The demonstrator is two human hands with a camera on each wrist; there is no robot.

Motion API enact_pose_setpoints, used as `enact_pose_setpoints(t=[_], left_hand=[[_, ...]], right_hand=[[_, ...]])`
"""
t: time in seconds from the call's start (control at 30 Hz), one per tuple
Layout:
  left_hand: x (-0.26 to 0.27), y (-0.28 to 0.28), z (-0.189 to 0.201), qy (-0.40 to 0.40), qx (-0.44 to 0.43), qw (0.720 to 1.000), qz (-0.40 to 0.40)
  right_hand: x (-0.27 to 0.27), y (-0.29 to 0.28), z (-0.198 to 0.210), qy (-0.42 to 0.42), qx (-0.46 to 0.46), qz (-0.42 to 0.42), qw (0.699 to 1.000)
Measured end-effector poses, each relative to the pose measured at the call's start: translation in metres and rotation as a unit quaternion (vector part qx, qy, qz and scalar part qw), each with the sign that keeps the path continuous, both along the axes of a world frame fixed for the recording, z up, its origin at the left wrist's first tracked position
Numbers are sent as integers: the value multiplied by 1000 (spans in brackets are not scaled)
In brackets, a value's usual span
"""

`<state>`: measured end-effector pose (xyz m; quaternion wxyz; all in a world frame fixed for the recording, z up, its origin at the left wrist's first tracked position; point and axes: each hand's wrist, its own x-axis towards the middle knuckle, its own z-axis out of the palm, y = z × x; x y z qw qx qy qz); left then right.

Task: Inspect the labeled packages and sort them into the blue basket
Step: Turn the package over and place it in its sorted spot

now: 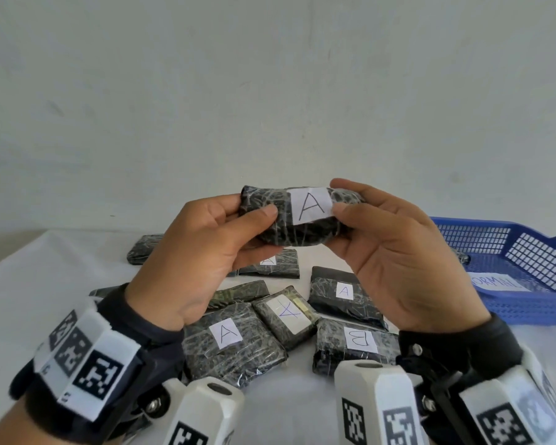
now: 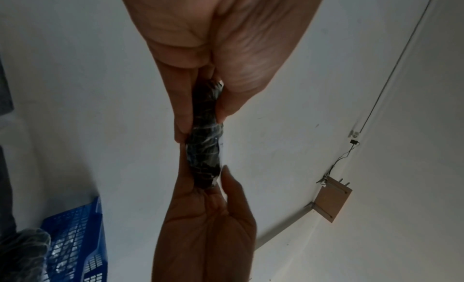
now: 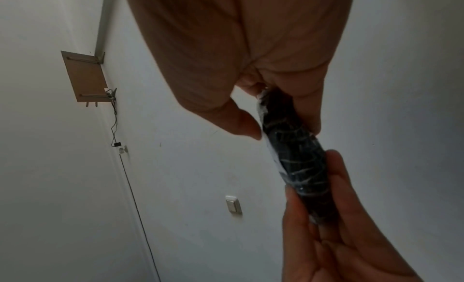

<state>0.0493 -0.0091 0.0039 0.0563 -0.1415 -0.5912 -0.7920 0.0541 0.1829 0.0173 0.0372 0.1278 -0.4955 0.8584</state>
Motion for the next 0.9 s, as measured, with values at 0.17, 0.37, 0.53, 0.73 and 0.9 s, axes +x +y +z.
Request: enact_pose_setpoints(t=[0.17, 0.37, 0.53, 0.73, 0.9], left_hand=[[2, 2, -2, 16, -7, 1000, 13], [1, 5, -3, 18, 11, 999, 28], [0, 5, -4, 17, 12, 999, 48], [-1, -6, 3, 16, -12, 999, 28], [1, -9, 1, 87, -36, 996, 7]], right_hand=[[-1, -5, -2, 11, 71, -55, 996], [-1, -9, -5, 57, 100, -72, 991], [0, -10, -8, 84, 197, -90, 973], [-1, -3, -4, 58, 132, -59, 988], [-1, 0, -2, 39, 119, -23, 992]])
